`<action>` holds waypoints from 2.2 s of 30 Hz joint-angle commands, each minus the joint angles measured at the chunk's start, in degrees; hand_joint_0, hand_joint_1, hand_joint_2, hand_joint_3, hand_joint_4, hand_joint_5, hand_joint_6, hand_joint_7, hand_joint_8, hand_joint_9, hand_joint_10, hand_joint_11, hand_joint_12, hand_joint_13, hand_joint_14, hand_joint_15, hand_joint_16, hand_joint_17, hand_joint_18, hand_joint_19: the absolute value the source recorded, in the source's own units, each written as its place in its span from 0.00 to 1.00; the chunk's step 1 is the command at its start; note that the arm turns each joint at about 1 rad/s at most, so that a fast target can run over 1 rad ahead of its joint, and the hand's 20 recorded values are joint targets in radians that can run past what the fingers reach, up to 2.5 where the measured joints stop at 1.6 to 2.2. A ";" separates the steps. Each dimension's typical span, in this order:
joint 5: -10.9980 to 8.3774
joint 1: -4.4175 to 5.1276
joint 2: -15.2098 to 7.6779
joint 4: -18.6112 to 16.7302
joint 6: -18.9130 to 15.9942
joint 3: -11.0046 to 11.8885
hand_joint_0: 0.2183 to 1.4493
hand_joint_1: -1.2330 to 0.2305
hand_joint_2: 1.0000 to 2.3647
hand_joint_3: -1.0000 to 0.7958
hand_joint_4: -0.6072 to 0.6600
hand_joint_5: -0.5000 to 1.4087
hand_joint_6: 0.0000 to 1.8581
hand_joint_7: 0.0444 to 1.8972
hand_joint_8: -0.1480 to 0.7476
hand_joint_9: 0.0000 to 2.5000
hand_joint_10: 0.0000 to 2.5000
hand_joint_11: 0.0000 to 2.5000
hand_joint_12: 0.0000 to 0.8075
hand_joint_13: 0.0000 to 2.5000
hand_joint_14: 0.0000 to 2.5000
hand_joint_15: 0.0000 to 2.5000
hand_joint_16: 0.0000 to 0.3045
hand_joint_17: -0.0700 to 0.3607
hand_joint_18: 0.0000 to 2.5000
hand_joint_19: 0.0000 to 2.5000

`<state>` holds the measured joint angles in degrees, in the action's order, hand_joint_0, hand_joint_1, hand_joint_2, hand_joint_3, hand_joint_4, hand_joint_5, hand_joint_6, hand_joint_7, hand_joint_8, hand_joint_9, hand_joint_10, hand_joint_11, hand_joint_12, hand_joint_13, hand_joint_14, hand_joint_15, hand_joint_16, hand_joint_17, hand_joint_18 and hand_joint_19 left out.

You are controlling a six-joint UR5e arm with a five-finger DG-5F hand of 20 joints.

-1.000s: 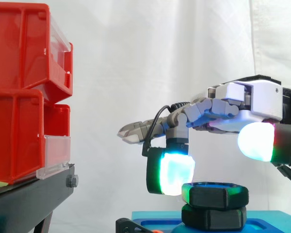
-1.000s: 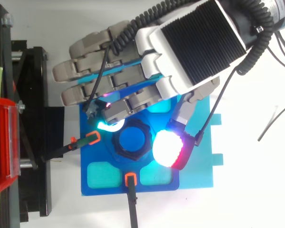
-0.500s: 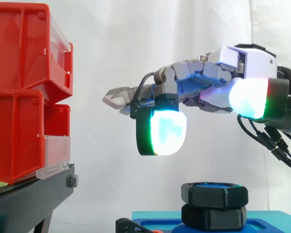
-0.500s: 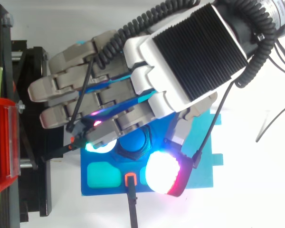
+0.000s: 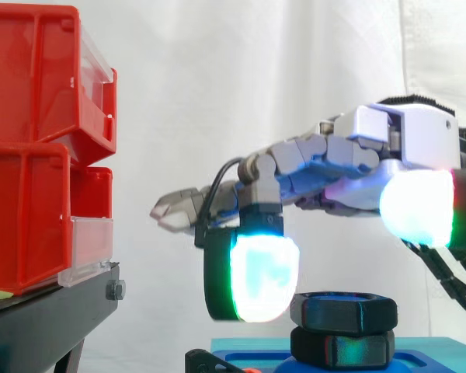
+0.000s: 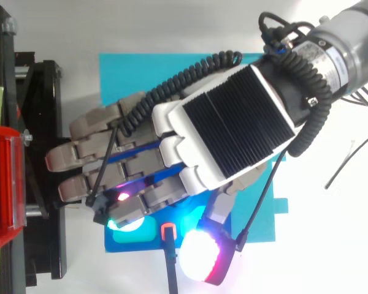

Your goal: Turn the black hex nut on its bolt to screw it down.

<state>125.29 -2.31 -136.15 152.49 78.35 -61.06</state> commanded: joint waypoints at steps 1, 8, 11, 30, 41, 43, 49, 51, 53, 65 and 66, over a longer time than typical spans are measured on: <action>-0.31 0.55 0.00 -0.26 0.14 -1.16 0.21 0.68 0.00 0.28 0.59 0.21 0.27 0.61 0.37 0.14 0.00 0.00 0.41 0.12 0.00 0.00 0.17 0.44 0.09 0.13; 0.13 0.55 0.00 0.35 0.14 -1.08 0.21 0.66 0.00 0.28 0.56 0.21 0.27 0.67 0.38 0.13 0.00 0.00 0.41 0.12 0.00 0.00 0.17 0.44 0.09 0.13; 0.13 0.55 0.00 0.44 0.14 -1.08 0.21 0.66 0.00 0.28 0.57 0.21 0.29 0.65 0.38 0.13 0.00 0.00 0.41 0.12 0.00 0.00 0.17 0.44 0.10 0.13; -5.15 1.34 0.00 6.59 2.07 1.12 0.21 0.65 0.00 0.28 0.57 0.20 0.31 0.61 0.38 0.14 0.00 0.00 0.41 0.12 0.00 0.00 0.17 0.43 0.09 0.13; -4.97 1.96 0.00 8.61 3.39 2.26 0.21 0.65 0.00 0.28 0.58 0.20 0.31 0.61 0.38 0.14 0.00 0.00 0.41 0.12 0.00 0.00 0.17 0.43 0.09 0.13; -4.97 2.05 0.00 9.14 3.74 2.53 0.21 0.65 0.00 0.28 0.58 0.21 0.31 0.61 0.38 0.14 0.00 0.00 0.41 0.12 0.00 0.00 0.17 0.43 0.09 0.13; -4.88 2.22 0.00 9.93 4.09 2.62 0.21 0.65 0.00 0.28 0.58 0.21 0.32 0.60 0.39 0.14 0.00 0.00 0.41 0.12 0.00 0.00 0.17 0.43 0.09 0.13; -4.88 2.31 0.00 10.46 4.18 2.62 0.21 0.65 0.00 0.28 0.58 0.21 0.32 0.60 0.38 0.14 0.00 0.00 0.41 0.12 0.00 0.00 0.17 0.43 0.09 0.13; -4.80 2.31 0.00 10.64 4.27 2.70 0.21 0.65 0.00 0.28 0.58 0.21 0.32 0.61 0.38 0.14 0.00 0.00 0.41 0.12 0.00 0.00 0.17 0.43 0.09 0.13; -4.62 1.78 0.00 14.85 7.87 4.46 0.21 0.65 0.00 0.28 0.58 0.20 0.32 0.60 0.39 0.14 0.00 0.00 0.40 0.12 0.00 0.00 0.17 0.43 0.09 0.13; -4.62 1.78 0.00 14.85 8.13 4.46 0.21 0.65 0.00 0.28 0.58 0.20 0.32 0.60 0.39 0.14 0.00 0.00 0.40 0.12 0.00 0.00 0.17 0.43 0.09 0.13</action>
<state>120.65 -0.41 -136.14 167.25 86.05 -56.65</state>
